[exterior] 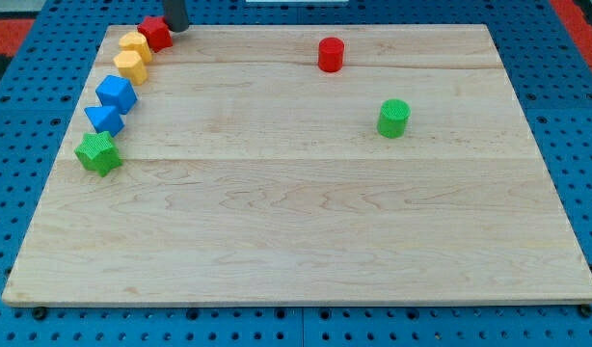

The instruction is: Place the red circle below the green star

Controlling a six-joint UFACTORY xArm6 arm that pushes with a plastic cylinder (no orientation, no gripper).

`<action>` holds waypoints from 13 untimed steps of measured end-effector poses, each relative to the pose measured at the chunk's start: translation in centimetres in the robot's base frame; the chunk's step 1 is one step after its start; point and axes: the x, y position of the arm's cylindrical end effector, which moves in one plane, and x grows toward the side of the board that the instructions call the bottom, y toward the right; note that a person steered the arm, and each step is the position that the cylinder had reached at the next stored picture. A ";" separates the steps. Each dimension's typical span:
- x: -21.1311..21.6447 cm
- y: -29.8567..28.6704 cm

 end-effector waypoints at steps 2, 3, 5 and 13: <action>0.0 -2.4; 0.0 0.7; 0.0 16.8; 15.6 20.5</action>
